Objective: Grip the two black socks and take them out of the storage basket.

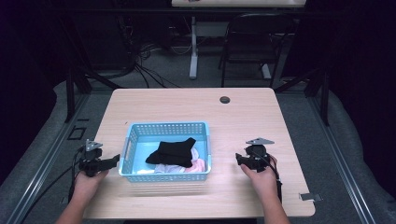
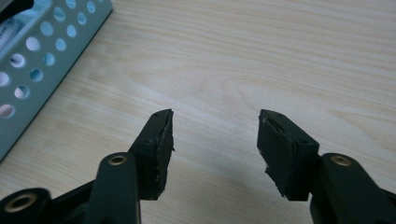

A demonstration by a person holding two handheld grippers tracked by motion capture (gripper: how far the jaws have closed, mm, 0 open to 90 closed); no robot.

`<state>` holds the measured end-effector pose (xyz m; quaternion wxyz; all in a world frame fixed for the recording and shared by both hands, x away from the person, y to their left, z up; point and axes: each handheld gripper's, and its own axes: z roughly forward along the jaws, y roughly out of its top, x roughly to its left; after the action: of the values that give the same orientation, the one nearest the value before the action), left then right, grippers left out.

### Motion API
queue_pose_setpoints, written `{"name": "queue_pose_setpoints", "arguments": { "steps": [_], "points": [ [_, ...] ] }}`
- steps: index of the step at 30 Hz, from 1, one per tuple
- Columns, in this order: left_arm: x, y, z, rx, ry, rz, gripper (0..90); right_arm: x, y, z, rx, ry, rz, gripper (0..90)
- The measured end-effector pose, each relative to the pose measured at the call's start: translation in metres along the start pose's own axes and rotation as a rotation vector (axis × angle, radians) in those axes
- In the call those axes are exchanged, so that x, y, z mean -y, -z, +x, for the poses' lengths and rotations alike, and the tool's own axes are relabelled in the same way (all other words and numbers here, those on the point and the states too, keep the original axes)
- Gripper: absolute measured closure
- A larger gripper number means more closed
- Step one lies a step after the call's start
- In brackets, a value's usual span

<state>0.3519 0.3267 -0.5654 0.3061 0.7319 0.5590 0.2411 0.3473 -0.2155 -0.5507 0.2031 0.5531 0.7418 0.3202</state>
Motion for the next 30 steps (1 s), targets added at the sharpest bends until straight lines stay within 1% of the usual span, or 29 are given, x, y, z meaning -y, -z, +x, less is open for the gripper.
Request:
{"name": "queue_pose_setpoints", "arguments": {
  "steps": [2, 5, 7, 8, 9, 11, 12, 13, 14, 15, 17, 18, 20, 21, 22, 23, 24, 26, 27, 28, 29, 30],
  "points": [
    [0.0, 0.0, 0.0, -0.001, 0.004, 0.0, 22.2, 0.0, 0.001, -0.001, -0.017, -0.019, 0.005, 47.4],
    [0.0, -0.001, 0.0, -0.003, 0.01, 0.0, 22.2, 0.0, 0.0, 0.0, -0.021, -0.016, 0.005, 48.6],
    [0.0, -0.001, 0.001, -0.002, 0.011, 0.003, 22.2, 0.0, 0.001, 0.0, -0.022, 0.008, 0.001, 50.8],
    [0.0, -0.001, 0.001, -0.002, 0.016, -0.001, 22.2, 0.0, 0.001, 0.001, -0.036, 0.028, -0.003, 51.9],
    [0.0, -0.001, 0.001, -0.003, 0.017, -0.002, 22.2, 0.0, 0.001, 0.002, -0.037, 0.034, 0.0, 52.8],
    [0.0, -0.001, 0.001, -0.003, 0.014, -0.001, 22.2, 0.0, 0.0, 0.002, -0.043, 0.039, 0.002, 53.0],
    [0.0, -0.001, 0.001, -0.002, 0.014, 0.001, 22.2, 0.0, 0.0, 0.003, -0.054, 0.046, 0.009, 53.5],
    [0.0, -0.001, 0.001, -0.001, 0.015, -0.001, 22.2, 0.0, 0.0, 0.004, -0.058, 0.047, -0.002, 53.9],
    [0.0, 0.0, 0.001, 0.0, 0.015, -0.002, 22.2, 0.0, 0.0, 0.005, -0.061, 0.058, -0.004, 53.9],
    [0.0, 0.0, 0.001, 0.0, 0.015, -0.002, 22.2, 0.0, 0.0, 0.005, -0.061, 0.058, -0.004, 53.9],
    [0.001, 0.001, 0.001, 0.0, 0.011, -0.003, 22.2, -0.001, 0.0, 0.006, -0.082, 0.064, -0.01, 54.7],
    [0.001, 0.001, 0.001, 0.001, 0.01, -0.002, 22.2, -0.002, 0.0, 0.007, -0.101, 0.063, 0.004, 55.8],
    [0.001, 0.002, 0.001, 0.002, 0.013, -0.006, 22.2, -0.004, 0.001, 0.007, -0.107, 0.071, 0.007, 56.3],
    [0.002, 0.002, 0.001, 0.002, 0.015, -0.006, 22.3, -0.01, 0.004, 0.01, -0.109, 0.091, 0.021, 57.9],
    [0.002, 0.002, 0.001, 0.003, 0.013, -0.004, 22.2, -0.014, 0.006, 0.012, -0.113, 0.104, 0.012, 58.3],
    [0.002, 0.002, 0.001, 0.003, 0.013, -0.004, 22.3, -0.014, 0.006, 0.012, -0.113, 0.104, 0.012, 58.3],
    [0.002, 0.002, 0.0, 0.003, 0.009, -0.002, 22.3, -0.024, 0.012, 0.018, -0.121, 0.147, 0.003, 58.5],
    [0.002, 0.002, 0.0, 0.004, 0.009, -0.003, 22.2, -0.034, 0.018, 0.024, -0.124, 0.214, -0.004, 58.5],
    [0.002, 0.002, 0.0, 0.005, 0.009, -0.004, 22.2, -0.034, 0.018, 0.024, -0.124, 0.214, -0.004, 58.5],
    [0.001, 0.002, 0.0, 0.004, 0.008, -0.003, 22.2, -0.045, 0.023, 0.031, -0.136, 0.257, 0.014, 58.5],
    [0.001, 0.002, 0.0, 0.004, 0.008, -0.003, 22.3, -0.045, 0.023, 0.031, -0.136, 0.257, 0.014, 58.5],
    [0.001, 0.002, 0.0, 0.004, 0.009, -0.001, 22.3, -0.05, 0.025, 0.034, -0.152, 0.256, 0.027, 58.5]
  ]
}}
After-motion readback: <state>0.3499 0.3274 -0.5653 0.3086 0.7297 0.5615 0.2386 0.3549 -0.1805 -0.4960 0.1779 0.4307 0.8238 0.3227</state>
